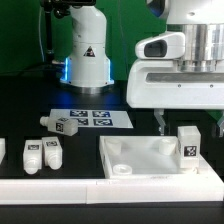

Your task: Assemble one leg

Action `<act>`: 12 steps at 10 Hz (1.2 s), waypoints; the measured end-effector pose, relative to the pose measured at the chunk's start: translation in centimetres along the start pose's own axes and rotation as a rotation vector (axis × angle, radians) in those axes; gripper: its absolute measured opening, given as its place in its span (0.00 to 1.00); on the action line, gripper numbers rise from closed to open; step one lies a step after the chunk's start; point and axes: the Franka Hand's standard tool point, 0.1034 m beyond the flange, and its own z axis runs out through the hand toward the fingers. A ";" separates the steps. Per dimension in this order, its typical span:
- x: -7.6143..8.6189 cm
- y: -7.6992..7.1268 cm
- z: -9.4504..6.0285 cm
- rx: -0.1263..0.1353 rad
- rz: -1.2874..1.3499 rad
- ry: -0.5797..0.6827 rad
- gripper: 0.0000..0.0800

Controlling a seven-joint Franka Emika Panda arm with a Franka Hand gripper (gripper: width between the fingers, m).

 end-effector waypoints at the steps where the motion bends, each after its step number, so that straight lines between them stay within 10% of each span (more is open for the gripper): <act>1: -0.3 -0.3 0.4 -0.003 -0.003 -0.006 0.81; 5: -1.1 -0.9 1.4 -0.011 0.007 -0.016 0.81; 9: -1.0 -0.7 1.4 -0.014 0.009 -0.016 0.36; 12: -1.0 -0.7 1.4 -0.015 0.060 -0.016 0.36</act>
Offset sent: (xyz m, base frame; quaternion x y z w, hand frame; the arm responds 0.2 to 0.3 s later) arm -0.0005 0.0183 -0.0086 -0.0194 0.0075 0.0152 0.9997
